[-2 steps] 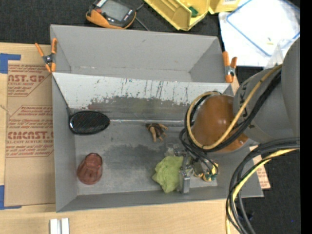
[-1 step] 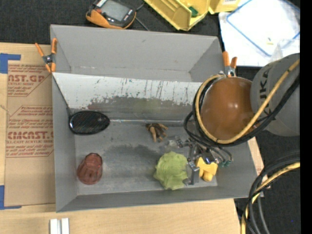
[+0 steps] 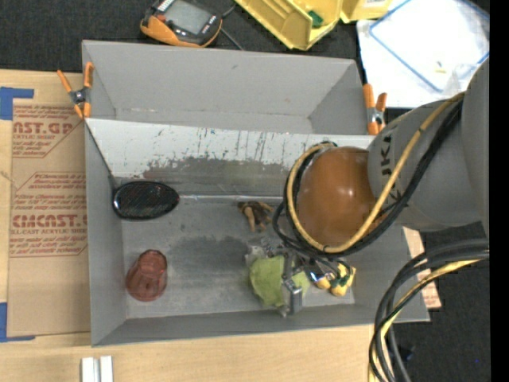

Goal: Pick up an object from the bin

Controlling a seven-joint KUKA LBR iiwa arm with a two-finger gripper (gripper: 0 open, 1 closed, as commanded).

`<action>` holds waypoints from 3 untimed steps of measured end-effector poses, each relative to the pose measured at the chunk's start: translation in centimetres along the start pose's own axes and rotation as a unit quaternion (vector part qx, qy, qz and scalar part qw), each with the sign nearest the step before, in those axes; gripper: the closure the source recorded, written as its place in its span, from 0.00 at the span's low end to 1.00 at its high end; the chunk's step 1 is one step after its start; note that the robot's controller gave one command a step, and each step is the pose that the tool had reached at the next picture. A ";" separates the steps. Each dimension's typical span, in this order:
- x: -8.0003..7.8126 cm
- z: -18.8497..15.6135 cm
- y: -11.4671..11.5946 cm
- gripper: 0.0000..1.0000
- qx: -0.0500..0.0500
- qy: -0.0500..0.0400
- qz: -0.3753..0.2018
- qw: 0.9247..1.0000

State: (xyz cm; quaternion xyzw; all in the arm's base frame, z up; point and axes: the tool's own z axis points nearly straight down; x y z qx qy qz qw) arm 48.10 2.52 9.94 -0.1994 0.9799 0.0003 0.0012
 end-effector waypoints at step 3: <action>-0.2 3.0 -0.2 1.00 0.000 0.000 -0.266 0.964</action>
Offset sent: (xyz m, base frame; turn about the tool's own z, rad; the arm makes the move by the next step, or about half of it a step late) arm 0.0025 -0.0016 -0.0294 -0.5400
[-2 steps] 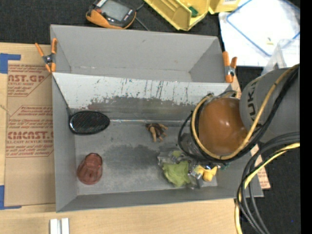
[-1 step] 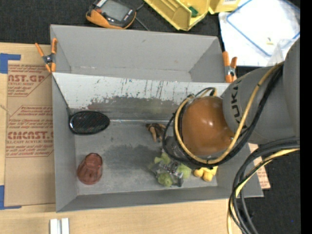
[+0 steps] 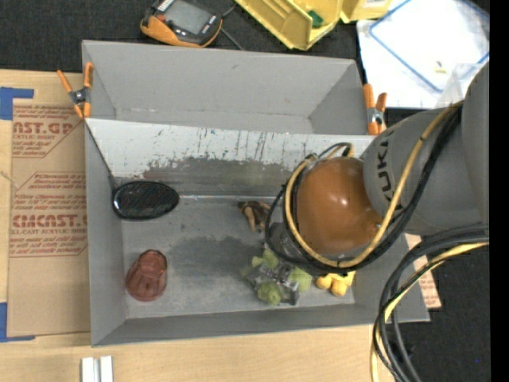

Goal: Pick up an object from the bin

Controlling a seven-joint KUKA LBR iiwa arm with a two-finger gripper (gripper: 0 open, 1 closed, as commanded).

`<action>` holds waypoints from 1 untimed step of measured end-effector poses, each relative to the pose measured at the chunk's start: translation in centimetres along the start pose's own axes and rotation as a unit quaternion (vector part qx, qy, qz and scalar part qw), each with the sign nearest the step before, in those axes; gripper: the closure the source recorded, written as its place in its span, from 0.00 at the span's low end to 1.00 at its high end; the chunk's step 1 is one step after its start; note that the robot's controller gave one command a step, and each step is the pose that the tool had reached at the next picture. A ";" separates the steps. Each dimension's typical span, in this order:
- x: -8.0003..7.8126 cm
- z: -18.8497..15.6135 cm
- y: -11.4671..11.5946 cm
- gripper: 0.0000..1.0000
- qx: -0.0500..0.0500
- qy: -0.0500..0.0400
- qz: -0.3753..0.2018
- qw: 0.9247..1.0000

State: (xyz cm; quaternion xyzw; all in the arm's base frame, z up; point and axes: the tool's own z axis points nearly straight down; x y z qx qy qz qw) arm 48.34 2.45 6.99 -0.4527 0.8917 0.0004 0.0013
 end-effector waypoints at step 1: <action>0.2 -2.3 0.3 1.00 -0.005 0.004 0.000 1.000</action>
Offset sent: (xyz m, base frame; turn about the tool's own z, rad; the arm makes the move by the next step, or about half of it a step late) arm -0.0032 0.0002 0.0227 -0.0002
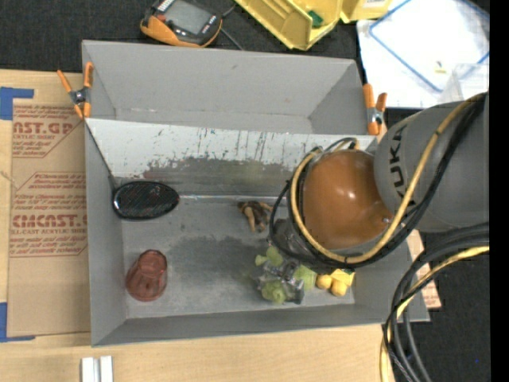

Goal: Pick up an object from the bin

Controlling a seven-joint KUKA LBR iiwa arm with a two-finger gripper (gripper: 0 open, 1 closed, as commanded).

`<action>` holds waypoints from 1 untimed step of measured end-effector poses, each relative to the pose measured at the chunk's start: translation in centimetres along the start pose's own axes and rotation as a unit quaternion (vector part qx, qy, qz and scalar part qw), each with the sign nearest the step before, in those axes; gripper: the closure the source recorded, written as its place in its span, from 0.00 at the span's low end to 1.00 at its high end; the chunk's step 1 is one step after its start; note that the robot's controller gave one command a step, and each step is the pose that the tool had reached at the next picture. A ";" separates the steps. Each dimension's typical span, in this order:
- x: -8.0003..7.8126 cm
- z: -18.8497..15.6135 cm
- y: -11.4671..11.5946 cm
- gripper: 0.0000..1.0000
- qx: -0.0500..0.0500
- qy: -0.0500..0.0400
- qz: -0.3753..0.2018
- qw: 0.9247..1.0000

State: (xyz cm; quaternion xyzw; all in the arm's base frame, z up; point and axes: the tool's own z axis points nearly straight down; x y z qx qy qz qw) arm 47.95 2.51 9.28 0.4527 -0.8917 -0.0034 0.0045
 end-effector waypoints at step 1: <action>-0.2 -5.1 -0.2 1.00 0.004 -0.003 0.000 1.000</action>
Offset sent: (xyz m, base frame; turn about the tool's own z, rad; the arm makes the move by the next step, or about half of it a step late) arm 0.0020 0.0001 0.0571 -0.0004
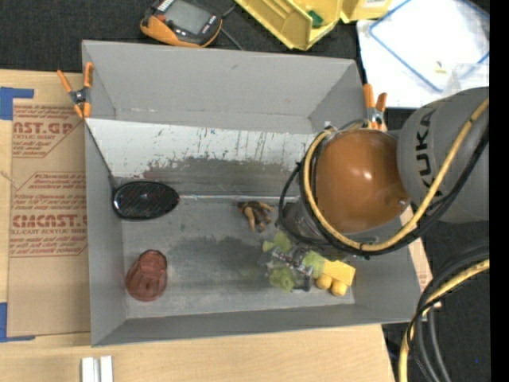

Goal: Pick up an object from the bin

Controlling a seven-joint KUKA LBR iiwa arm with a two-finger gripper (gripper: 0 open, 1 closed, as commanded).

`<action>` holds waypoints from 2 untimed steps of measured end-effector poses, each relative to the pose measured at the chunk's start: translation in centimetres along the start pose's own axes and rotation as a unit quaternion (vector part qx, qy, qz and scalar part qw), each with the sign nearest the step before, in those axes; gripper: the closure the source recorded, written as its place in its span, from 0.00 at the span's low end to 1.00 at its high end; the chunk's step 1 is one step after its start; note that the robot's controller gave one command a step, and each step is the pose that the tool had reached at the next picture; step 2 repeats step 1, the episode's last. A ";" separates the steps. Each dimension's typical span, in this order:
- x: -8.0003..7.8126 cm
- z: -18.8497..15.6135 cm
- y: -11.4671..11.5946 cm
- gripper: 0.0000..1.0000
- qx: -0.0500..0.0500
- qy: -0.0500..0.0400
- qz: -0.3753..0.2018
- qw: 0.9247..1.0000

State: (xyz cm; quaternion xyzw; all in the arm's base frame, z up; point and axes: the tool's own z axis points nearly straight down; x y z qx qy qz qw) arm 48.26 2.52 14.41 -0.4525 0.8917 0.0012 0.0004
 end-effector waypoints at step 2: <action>0.0 -1.7 0.0 1.00 0.001 -0.001 0.000 1.000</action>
Offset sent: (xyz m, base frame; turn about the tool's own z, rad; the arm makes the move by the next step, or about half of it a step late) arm 0.0006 0.0004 0.0463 0.0002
